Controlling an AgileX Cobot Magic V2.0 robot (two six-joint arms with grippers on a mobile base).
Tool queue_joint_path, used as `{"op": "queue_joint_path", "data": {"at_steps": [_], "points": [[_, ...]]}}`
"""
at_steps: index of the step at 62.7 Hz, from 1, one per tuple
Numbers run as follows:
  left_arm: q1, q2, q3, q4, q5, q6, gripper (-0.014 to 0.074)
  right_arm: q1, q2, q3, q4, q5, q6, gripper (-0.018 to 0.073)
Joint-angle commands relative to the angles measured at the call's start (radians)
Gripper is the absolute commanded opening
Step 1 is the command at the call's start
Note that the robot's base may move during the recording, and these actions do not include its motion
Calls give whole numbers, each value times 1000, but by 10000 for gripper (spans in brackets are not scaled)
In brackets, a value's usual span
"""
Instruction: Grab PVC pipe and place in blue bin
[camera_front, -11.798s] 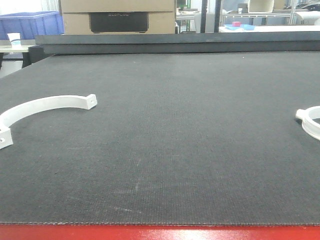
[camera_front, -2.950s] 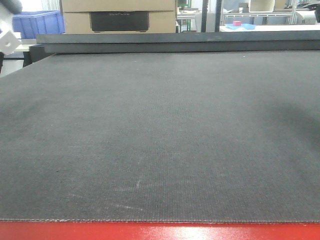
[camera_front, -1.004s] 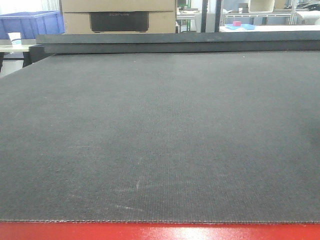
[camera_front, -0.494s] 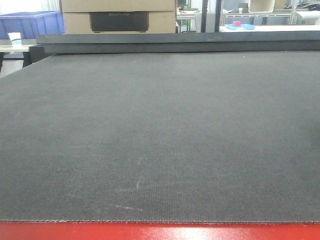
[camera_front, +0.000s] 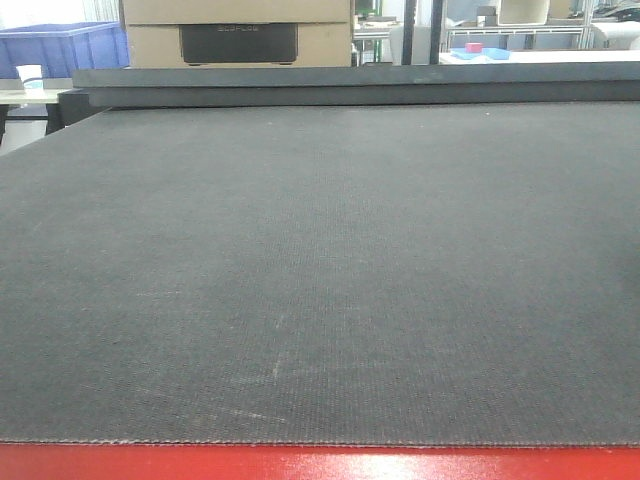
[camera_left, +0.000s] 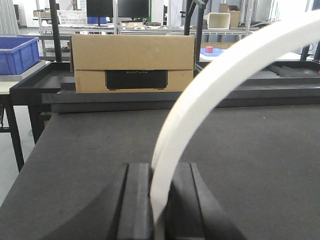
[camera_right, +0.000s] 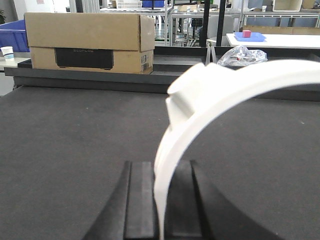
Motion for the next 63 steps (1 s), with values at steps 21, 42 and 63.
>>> {"op": "queue_joint_path", "data": {"at_steps": [21,42,63], "points": [[-7,-7,-2,-10,-24,0,-111,1,-7,2,-14,-15,-2,-162],[-7,-7,-2,-10,-24,0,-111,1,-7,2,-14,-15,-2,-162],[-7,-7,-2,-10,-24,0,-111,1,-7,2,-14,-15,-2,-162]]}}
